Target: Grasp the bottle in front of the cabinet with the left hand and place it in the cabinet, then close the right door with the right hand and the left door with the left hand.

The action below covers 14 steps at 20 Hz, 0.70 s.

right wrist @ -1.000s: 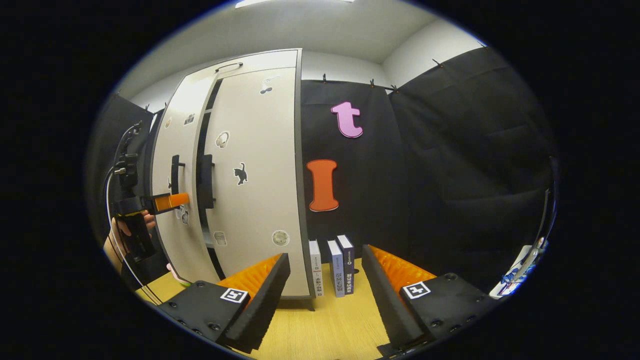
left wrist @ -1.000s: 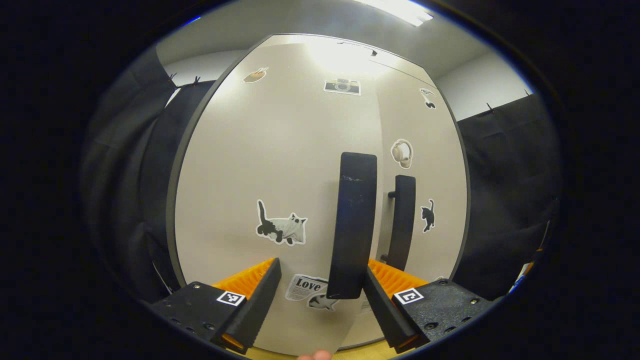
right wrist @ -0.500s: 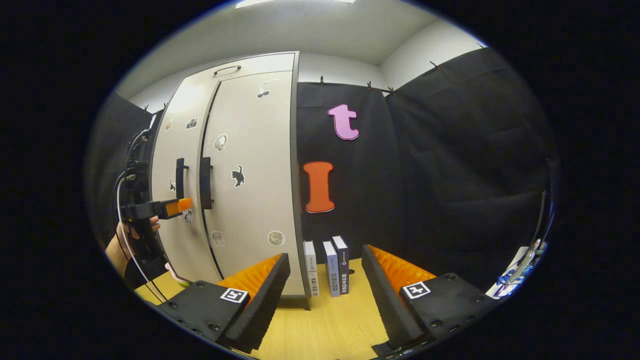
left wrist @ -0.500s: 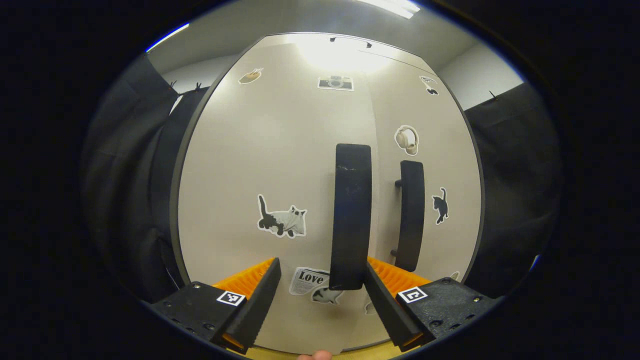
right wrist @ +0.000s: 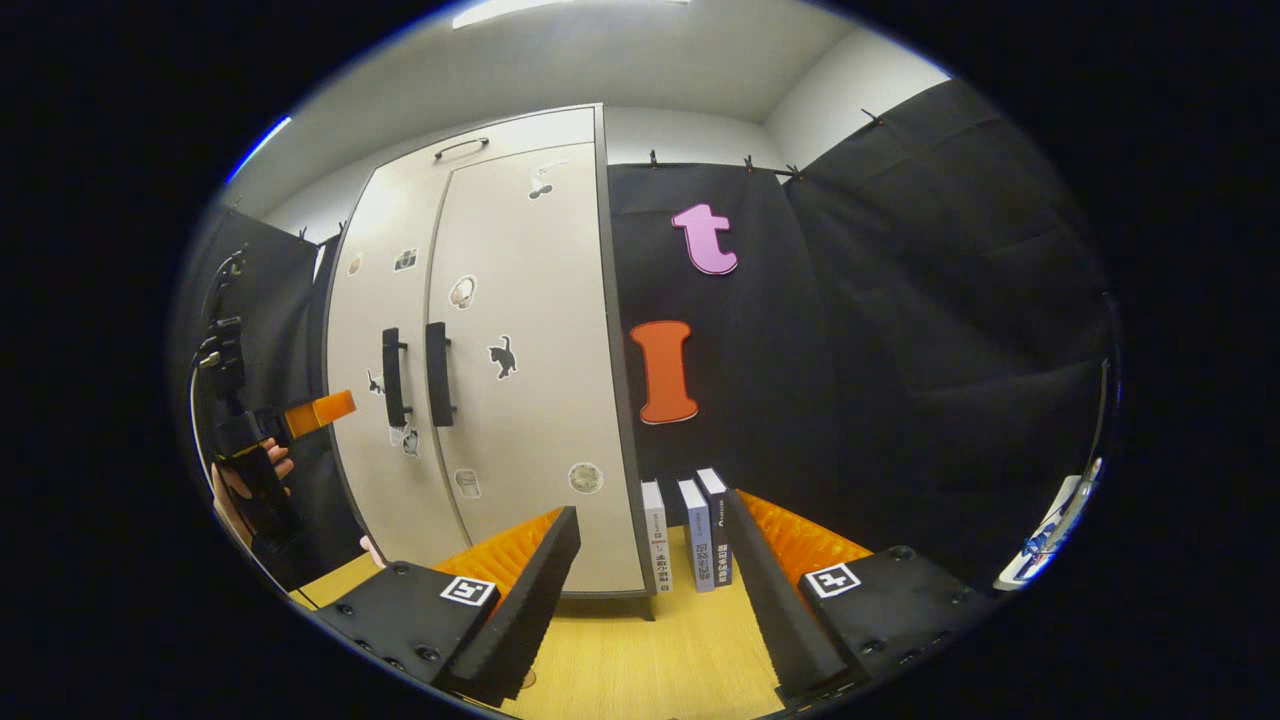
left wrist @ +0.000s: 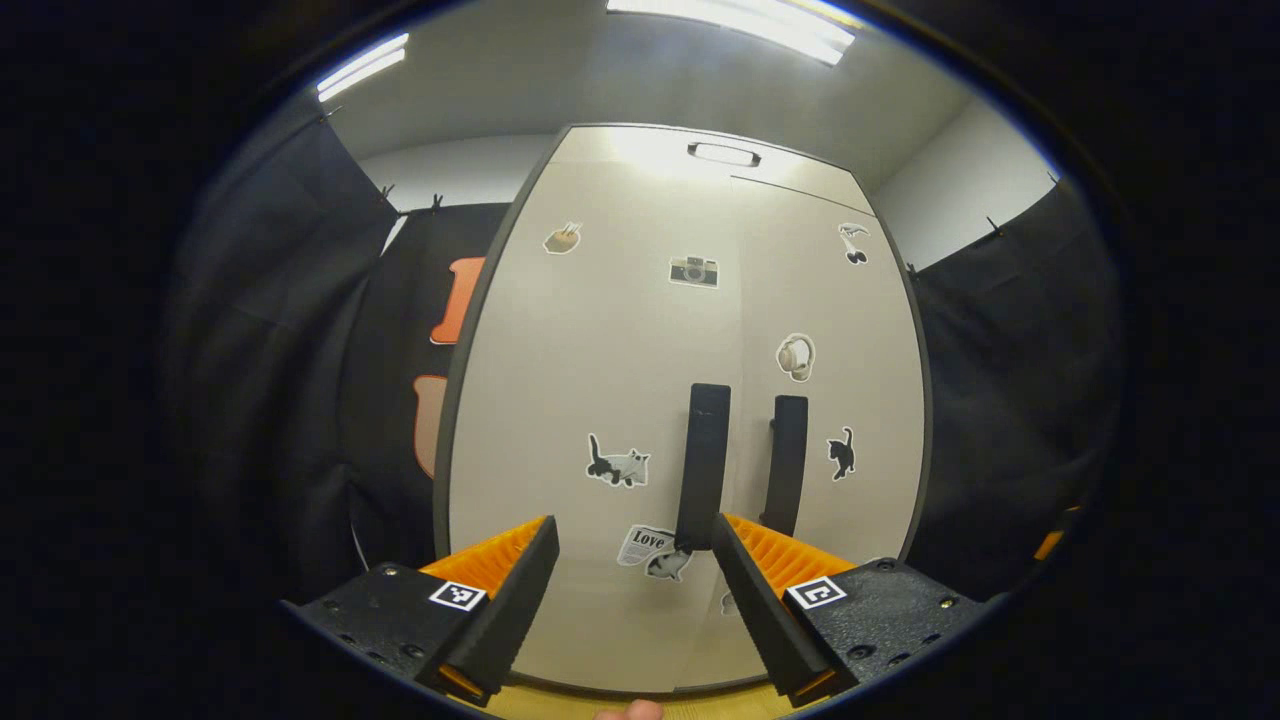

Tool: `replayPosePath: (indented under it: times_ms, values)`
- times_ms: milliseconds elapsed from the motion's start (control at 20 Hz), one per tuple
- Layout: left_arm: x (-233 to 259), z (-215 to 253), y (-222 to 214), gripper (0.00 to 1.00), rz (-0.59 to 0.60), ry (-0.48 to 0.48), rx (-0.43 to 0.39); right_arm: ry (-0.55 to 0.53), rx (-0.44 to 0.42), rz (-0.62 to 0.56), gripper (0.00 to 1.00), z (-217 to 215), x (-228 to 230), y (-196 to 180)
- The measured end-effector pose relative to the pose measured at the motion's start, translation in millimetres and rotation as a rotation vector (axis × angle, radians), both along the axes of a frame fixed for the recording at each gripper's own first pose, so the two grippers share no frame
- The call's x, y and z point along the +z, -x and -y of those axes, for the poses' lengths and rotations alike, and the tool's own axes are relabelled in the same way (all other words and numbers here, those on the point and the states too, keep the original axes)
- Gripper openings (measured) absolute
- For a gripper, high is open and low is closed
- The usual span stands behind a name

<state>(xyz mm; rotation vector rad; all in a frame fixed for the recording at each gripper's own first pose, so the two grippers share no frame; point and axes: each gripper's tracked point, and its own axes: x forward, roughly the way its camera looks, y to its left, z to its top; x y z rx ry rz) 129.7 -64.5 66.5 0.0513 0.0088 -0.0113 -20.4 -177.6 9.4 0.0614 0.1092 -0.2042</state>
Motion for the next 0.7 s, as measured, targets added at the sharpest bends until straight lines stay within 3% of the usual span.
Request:
replayPosePath:
  times_ms: [450,700]
  values:
    - [-29.7,-15.1,70.0,0.95,-0.060,0.025,0.069,-0.058,0.112,-0.010,0.97,-35.5,-10.6,-19.7]
    - [-45.4,-11.1,81.2,0.95,-0.057,0.040,0.080,-0.033,0.106,-0.020,0.96,-36.1,-13.9,-14.6]
